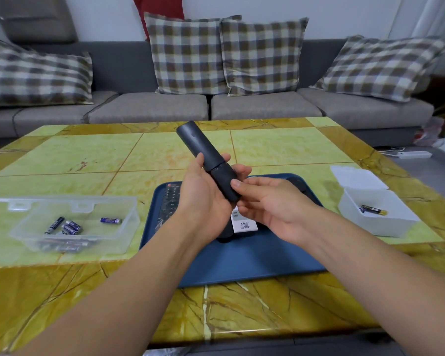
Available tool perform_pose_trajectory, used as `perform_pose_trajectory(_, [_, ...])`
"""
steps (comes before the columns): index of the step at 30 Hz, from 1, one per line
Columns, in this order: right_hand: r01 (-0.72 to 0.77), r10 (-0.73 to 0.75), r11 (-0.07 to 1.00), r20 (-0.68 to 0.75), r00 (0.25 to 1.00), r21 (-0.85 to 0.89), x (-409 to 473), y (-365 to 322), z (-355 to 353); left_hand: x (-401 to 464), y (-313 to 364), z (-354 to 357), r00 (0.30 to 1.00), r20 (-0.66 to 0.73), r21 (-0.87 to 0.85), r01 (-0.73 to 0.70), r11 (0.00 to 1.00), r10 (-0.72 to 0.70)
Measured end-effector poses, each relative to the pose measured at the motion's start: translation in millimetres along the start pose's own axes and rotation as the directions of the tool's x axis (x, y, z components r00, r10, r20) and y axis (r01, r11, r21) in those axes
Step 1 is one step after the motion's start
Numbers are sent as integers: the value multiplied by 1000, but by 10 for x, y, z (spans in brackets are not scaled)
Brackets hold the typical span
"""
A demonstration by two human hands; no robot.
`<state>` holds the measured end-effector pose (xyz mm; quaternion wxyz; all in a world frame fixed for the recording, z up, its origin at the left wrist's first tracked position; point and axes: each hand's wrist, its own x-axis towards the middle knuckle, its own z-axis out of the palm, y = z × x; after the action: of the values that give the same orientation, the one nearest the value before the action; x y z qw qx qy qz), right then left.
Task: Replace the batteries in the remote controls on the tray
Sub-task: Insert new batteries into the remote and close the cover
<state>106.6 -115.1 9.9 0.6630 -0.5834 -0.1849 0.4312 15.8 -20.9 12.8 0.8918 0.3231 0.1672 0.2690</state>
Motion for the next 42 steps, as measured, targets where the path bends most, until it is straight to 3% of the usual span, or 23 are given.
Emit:
perform_pose_trajectory(7, [59,-59,997,-1,998,-57,-1,4,-27,-11,-21,9,998,36,103,-59,993,55])
perform_pose_trajectory(11, [147,-147,976,13,989,-161,-15,37,-3,-49,-55,5,985,38,347,-173,922,171])
perform_pose_trajectory(14, [177,-175,976,25,984,-129,-41,69,22,-67,-82,-5,982,33,415,-182,891,186])
perform_pose_trajectory(19, [180,-171,982,126,977,-63,-54,-74,28,-11,44,-46,964,10,418,-246,874,267])
perform_pose_trajectory(21, [147,-139,989,169,976,-36,-72,-92,33,41,121,-80,959,-57,309,-249,918,279])
perform_pose_trajectory(24, [108,-116,993,267,957,43,-108,-15,49,98,140,-108,972,-156,108,-160,981,175])
perform_pose_trajectory(28, [172,-174,985,158,972,25,-127,13,62,77,104,-59,968,-155,-26,-203,979,197])
perform_pose_trajectory(31, [99,-93,995,204,975,-22,-137,-22,34,40,114,-13,961,-118,64,-244,968,250])
perform_pose_trajectory(35, [64,-5,957,204,979,-281,-146,-55,-66,13,12,15,964,-26,347,-241,906,266])
perform_pose_trajectory(42, [-13,86,923,174,981,-384,-143,-94,-175,-38,8,20,999,-36,264,-18,964,29])
